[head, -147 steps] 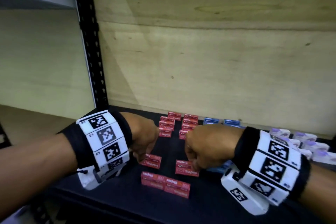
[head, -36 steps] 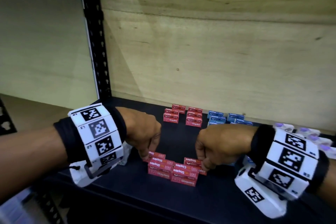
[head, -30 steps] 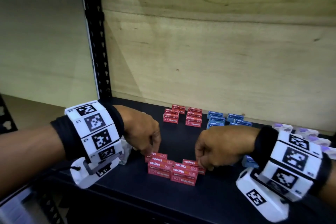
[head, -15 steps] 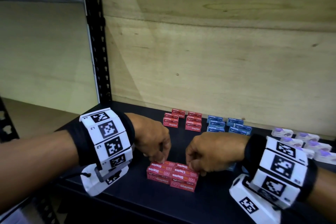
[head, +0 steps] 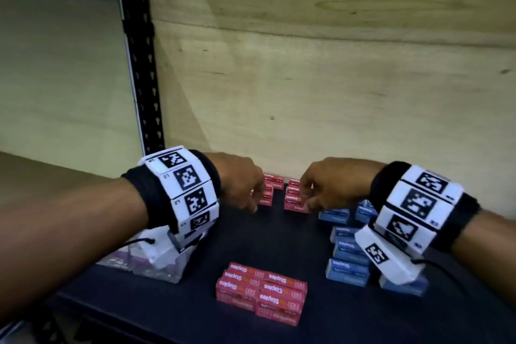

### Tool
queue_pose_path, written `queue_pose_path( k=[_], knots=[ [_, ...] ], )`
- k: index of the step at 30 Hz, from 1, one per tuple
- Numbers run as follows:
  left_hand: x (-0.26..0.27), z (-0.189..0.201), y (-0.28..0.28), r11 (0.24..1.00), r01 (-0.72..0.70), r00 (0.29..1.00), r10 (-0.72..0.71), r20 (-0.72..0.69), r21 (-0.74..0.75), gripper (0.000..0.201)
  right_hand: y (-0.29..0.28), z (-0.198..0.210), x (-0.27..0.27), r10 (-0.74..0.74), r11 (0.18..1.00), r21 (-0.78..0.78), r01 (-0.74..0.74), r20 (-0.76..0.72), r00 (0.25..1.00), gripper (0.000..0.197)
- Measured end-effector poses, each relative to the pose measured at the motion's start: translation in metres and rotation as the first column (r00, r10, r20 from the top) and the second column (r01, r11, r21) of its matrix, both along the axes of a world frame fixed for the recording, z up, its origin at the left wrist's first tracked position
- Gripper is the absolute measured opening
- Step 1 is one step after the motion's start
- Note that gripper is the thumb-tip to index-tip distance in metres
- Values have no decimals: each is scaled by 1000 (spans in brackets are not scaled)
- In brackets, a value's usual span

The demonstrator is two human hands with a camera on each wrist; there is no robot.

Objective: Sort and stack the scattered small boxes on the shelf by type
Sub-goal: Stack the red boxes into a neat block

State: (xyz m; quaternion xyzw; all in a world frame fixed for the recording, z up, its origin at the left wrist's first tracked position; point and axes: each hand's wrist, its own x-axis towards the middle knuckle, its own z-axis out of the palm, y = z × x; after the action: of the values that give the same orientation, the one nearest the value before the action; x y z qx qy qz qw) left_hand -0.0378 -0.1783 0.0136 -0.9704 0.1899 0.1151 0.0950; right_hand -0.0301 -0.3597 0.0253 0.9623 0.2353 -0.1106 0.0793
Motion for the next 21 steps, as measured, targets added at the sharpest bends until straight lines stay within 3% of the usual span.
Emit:
queue_pose_path(
  k=[7,14,21],
  knots=[
    [48,-5,-6,992,-24,998,18,57,121,36,1,-7,48,-50,996,-78,52,17,999,20],
    [77,-23,-13,979,-19,998,6,62,204,26,11,-20,74,-38,990,-137,30,-58,998,29],
    [81,-24,-17,961,9,1000,-16,22,275,24,10,-30,81,-7,991,-136,-3,-76,997,21]
  ],
)
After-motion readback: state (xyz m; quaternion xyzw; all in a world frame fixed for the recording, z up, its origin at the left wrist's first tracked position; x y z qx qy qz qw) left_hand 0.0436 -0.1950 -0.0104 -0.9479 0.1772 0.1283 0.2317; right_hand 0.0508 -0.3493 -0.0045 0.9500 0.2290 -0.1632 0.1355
